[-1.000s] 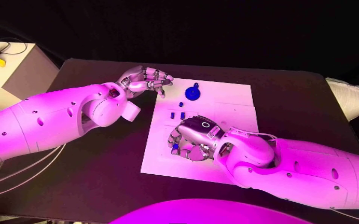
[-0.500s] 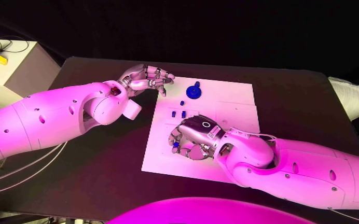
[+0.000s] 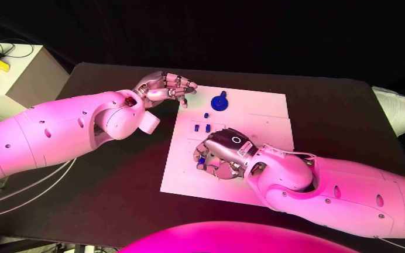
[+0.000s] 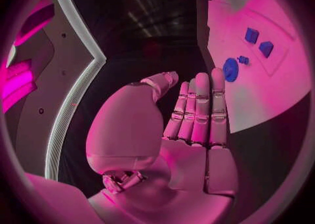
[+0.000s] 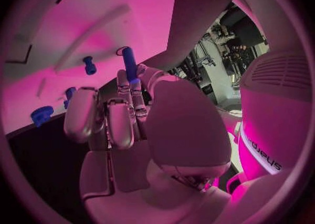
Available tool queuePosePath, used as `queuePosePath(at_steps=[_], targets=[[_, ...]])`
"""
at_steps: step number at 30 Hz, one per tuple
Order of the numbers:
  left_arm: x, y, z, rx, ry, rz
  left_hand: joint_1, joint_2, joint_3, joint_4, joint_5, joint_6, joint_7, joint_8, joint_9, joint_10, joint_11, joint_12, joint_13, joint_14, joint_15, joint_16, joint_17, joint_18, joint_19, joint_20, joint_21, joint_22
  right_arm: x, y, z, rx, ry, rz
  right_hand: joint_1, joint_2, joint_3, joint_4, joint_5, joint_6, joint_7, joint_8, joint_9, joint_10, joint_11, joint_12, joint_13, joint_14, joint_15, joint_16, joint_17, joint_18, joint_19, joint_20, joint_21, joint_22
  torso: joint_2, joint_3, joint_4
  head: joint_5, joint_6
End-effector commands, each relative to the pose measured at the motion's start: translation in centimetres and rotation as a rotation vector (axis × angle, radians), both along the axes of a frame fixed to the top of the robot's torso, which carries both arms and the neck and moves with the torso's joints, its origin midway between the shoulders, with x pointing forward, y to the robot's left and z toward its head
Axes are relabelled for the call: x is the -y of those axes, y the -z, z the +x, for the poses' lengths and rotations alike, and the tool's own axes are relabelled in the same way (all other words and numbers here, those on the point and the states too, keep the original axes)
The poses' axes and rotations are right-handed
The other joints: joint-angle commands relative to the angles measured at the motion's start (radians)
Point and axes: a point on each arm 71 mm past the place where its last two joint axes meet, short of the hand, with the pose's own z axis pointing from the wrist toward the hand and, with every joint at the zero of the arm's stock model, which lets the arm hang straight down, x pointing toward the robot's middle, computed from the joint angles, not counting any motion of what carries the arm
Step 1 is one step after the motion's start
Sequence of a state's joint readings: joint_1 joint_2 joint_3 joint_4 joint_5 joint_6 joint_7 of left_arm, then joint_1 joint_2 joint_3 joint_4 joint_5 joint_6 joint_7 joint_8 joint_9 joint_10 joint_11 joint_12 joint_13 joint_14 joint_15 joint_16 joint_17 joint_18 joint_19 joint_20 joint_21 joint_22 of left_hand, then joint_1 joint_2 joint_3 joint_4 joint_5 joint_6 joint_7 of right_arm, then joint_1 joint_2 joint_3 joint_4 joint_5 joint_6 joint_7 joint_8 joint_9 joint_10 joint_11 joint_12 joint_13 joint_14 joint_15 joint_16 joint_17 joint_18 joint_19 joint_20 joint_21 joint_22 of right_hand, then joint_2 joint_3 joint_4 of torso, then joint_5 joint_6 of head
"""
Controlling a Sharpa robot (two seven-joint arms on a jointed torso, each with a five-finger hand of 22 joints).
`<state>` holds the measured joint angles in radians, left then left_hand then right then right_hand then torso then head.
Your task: Assemble the parts on the task board
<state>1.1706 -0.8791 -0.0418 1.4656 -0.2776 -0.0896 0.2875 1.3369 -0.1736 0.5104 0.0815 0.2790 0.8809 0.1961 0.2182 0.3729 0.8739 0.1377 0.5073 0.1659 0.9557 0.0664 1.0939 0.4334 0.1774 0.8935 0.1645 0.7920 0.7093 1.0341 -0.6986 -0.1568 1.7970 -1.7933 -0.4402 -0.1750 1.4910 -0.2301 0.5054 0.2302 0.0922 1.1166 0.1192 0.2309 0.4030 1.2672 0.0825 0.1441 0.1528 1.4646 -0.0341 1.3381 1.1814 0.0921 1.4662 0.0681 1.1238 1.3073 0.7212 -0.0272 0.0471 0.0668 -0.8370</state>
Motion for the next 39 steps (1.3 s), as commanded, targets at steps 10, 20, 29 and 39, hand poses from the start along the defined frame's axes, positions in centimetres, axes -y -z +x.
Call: queuePosePath(at_steps=[10,20,29,39], targets=[[0.17,-0.05,-0.08,-0.003,0.016,-0.014,0.010,-0.002,-0.004,0.003,0.002,-0.008,0.000,0.004,0.001,-0.008,0.001,0.003,-0.001,-0.007,0.003,-0.005,-0.002,0.006,0.007,0.000,-0.005,-0.001,0.20,0.10,-0.01,0.017,0.004,-0.008,-0.002,0.009,0.159,-0.157,0.008,0.008,-0.001,0.003,0.001,0.049,-0.040,0.003,0.002,0.028,-0.005,0.002,0.001,-0.016,0.011,-0.010,0.009,0.079,-0.001,-0.0008,-0.0009,0.002,-0.002],[0.18,-0.05,-0.08,-0.004,0.017,-0.014,0.010,-0.002,-0.004,0.003,0.002,-0.008,0.000,0.004,0.001,-0.008,0.001,0.003,-0.001,-0.007,0.003,-0.005,-0.002,0.006,0.007,0.000,-0.005,-0.001,0.36,0.26,0.29,0.029,0.019,-0.020,-0.002,0.009,0.159,-0.157,0.008,0.008,-0.001,0.003,0.001,0.049,-0.040,0.003,0.002,0.028,-0.005,0.002,0.001,-0.016,0.011,-0.010,0.009,0.079,-0.001,-0.0010,0.0004,0.002,-0.003],[0.14,-0.04,-0.10,-0.006,0.017,-0.013,0.010,-0.002,-0.004,0.003,0.002,-0.008,0.000,0.004,0.001,-0.008,0.001,0.003,-0.001,-0.007,0.003,-0.005,-0.002,0.006,0.007,0.000,-0.005,-0.001,0.38,0.28,0.40,0.037,0.025,-0.021,-0.004,0.009,0.161,-0.160,0.009,0.009,-0.001,0.003,0.002,0.049,-0.041,0.002,0.003,0.028,-0.005,0.004,0.004,-0.016,0.012,-0.010,0.012,0.080,-0.001,-0.0013,0.0001,0.002,-0.003],[0.16,-0.03,-0.11,-0.008,0.020,-0.013,0.010,-0.001,-0.006,0.006,0.002,-0.008,0.000,0.004,0.001,-0.009,0.001,0.004,-0.002,-0.007,0.003,-0.005,-0.002,0.006,0.009,0.000,-0.008,-0.003,0.20,0.49,0.51,0.028,0.020,-0.035,-0.005,0.009,0.162,-0.161,0.009,0.009,-0.002,0.003,0.002,0.050,-0.041,0.002,0.003,0.028,-0.005,0.004,0.004,-0.017,0.012,-0.010,0.014,0.081,-0.001,-0.0008,-0.0005,0.003,-0.003]])
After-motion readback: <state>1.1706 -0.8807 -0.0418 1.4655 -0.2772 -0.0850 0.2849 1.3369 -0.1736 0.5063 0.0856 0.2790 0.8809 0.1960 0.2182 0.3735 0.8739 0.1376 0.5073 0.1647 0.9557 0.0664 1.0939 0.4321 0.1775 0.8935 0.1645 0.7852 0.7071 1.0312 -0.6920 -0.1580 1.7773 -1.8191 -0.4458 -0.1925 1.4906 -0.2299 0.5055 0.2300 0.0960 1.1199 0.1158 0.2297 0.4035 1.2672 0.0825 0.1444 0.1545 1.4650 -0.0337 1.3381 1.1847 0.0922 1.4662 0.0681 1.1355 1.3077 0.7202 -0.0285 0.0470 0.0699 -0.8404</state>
